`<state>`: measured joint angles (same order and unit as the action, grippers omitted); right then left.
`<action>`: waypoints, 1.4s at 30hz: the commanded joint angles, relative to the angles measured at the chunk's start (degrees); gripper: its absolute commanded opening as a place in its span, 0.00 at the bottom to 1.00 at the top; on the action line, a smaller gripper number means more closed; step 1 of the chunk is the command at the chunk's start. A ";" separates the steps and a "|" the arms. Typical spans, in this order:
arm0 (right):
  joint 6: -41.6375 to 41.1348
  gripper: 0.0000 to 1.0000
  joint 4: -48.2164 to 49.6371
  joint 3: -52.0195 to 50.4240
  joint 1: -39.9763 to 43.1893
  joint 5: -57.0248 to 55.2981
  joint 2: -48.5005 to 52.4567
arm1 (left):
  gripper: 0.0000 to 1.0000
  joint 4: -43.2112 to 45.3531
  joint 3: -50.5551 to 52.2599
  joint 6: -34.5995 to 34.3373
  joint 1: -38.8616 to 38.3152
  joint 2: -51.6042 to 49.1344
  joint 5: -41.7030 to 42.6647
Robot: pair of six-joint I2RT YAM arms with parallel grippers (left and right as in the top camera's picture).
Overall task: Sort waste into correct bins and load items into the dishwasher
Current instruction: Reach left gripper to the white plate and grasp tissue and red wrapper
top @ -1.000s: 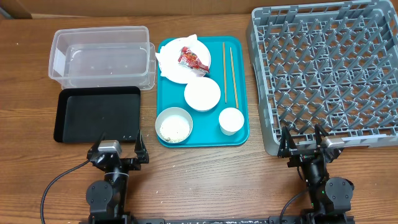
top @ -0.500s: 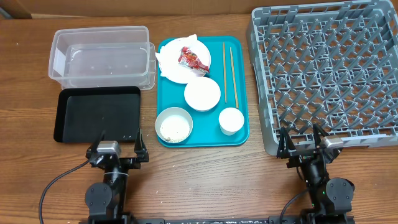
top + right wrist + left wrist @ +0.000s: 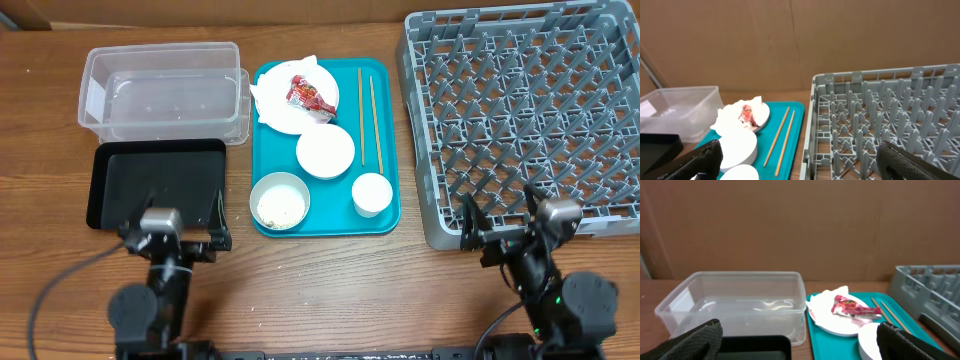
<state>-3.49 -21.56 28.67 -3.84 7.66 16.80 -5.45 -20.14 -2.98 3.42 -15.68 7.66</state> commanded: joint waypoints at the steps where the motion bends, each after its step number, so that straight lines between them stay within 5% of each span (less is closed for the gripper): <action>1: 0.98 1.00 -2.49 7.43 -0.33 0.44 7.15 | 1.00 -2.29 -9.81 3.48 0.28 -9.64 4.68; 9: 0.98 1.00 -15.21 26.49 -0.33 5.01 29.55 | 1.00 -17.31 -46.01 11.82 -2.14 -43.25 5.97; 17: -1.68 1.00 -22.69 39.30 -0.33 11.85 46.27 | 1.00 -56.11 -101.50 18.47 -9.92 -84.76 10.16; 21: -4.02 1.00 -23.23 39.28 -0.33 15.21 49.99 | 1.00 -66.99 -119.84 25.09 -12.70 -100.56 9.77; 42: -3.78 1.00 -28.13 39.23 -0.33 14.47 54.64 | 1.00 -56.04 -121.83 30.25 -15.85 -129.48 6.80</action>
<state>-7.27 -49.67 66.46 -3.86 22.48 71.44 -62.30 -140.31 25.93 -12.03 -143.13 15.86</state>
